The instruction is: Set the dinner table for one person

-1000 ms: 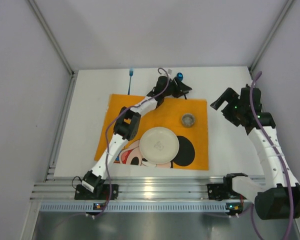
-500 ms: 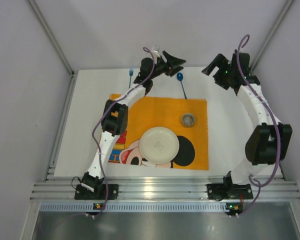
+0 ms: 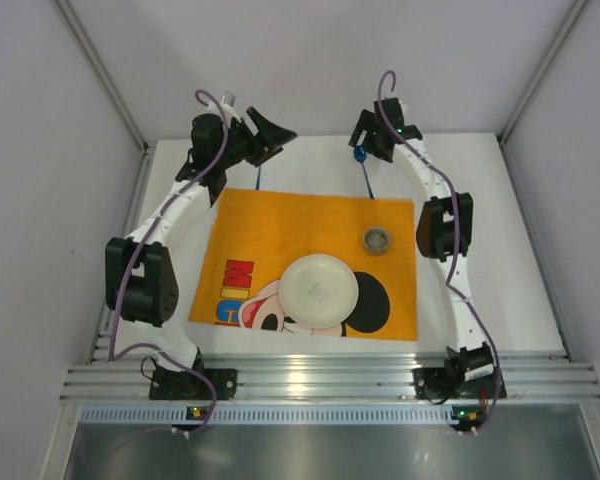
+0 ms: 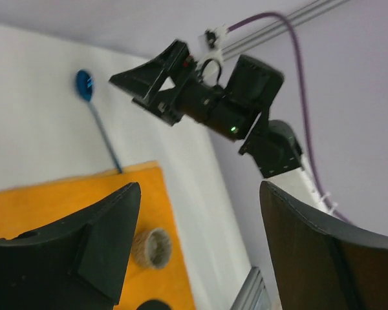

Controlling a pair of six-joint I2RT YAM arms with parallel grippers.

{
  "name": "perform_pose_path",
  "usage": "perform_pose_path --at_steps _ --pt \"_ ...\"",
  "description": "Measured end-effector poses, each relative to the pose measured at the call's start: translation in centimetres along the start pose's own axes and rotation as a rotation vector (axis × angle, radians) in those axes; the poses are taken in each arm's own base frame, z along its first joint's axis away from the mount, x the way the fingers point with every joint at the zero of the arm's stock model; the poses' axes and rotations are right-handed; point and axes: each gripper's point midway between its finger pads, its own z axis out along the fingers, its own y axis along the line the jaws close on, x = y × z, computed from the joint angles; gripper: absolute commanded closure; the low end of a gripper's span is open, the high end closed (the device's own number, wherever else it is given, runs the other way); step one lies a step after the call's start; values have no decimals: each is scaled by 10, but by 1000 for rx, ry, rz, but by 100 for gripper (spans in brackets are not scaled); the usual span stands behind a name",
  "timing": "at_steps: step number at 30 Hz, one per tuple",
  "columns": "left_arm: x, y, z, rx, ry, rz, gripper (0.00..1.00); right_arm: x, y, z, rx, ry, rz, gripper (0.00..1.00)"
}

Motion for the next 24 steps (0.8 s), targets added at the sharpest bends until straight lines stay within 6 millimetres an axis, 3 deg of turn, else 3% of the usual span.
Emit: perform_pose_path --at_steps 4,8,12,17,24 --pt "40 69 -34 -229 72 -16 21 49 -1 15 87 63 -100 18" --pt "78 114 -69 -401 149 -39 21 67 -9 17 153 91 -156 22" --pt "87 118 -93 -454 163 -33 21 54 -22 18 207 59 -151 27" --pt "76 104 -107 -455 126 11 21 41 -28 20 222 24 -139 33" --pt "72 106 -121 -495 108 24 21 65 -31 29 236 77 -178 39"
